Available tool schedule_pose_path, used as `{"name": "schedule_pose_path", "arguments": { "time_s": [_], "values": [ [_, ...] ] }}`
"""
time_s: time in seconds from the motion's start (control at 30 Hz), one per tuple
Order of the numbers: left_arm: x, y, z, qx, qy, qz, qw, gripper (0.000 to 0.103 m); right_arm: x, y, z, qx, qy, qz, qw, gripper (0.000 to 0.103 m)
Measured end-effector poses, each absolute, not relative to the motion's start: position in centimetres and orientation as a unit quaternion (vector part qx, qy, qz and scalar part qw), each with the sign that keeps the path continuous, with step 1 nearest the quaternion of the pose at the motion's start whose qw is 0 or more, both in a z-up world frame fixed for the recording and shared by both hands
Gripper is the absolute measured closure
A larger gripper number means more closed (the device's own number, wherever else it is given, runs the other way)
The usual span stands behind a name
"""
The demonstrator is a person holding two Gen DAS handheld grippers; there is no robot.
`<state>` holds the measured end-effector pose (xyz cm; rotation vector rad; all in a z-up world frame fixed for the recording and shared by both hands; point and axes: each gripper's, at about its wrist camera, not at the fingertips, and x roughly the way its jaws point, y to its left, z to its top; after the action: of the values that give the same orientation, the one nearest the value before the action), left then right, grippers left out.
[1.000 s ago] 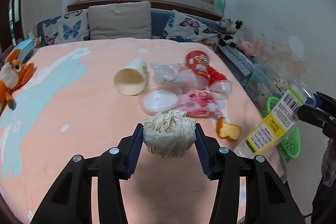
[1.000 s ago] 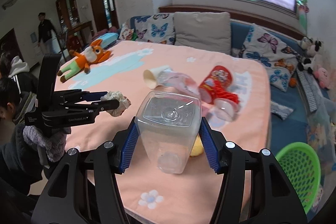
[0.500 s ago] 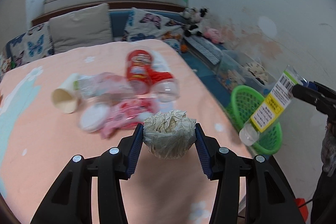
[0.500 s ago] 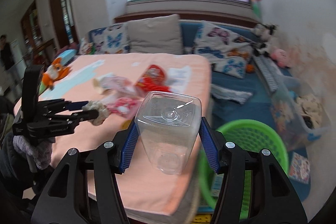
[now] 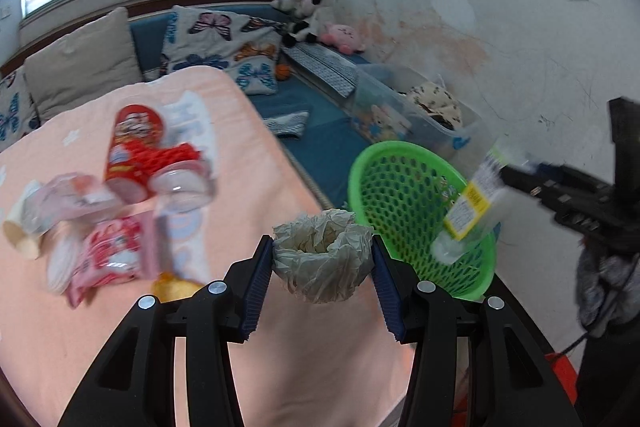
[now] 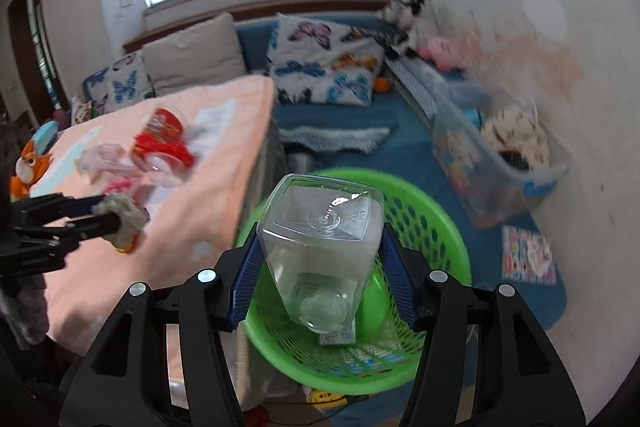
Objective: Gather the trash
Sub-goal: 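Carry the bottle into the green basket and release it with the right gripper while the left carries the tissue, then drop the crumpled tissue into the green basket by opening the left gripper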
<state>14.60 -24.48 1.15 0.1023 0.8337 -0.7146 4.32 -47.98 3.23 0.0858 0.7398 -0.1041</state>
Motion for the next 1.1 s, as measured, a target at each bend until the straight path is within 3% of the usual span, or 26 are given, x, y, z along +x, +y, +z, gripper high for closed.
{"name": "schedule_pose_path", "arguments": {
  "time_s": [0.43,1.1],
  "values": [
    [15.8,-30.7,0.6,0.072,0.413,-0.361,0.833,0.056,7.0,-50.9,-3.6,0.086,0.409,-0.087,0.904,0.045],
    [16.3,-37.5,-2.2,0.081,0.451,-0.394,0.797,0.048,1.3,-51.7,-1.1,0.077,0.365,-0.103,0.922,0.036]
  ]
}}
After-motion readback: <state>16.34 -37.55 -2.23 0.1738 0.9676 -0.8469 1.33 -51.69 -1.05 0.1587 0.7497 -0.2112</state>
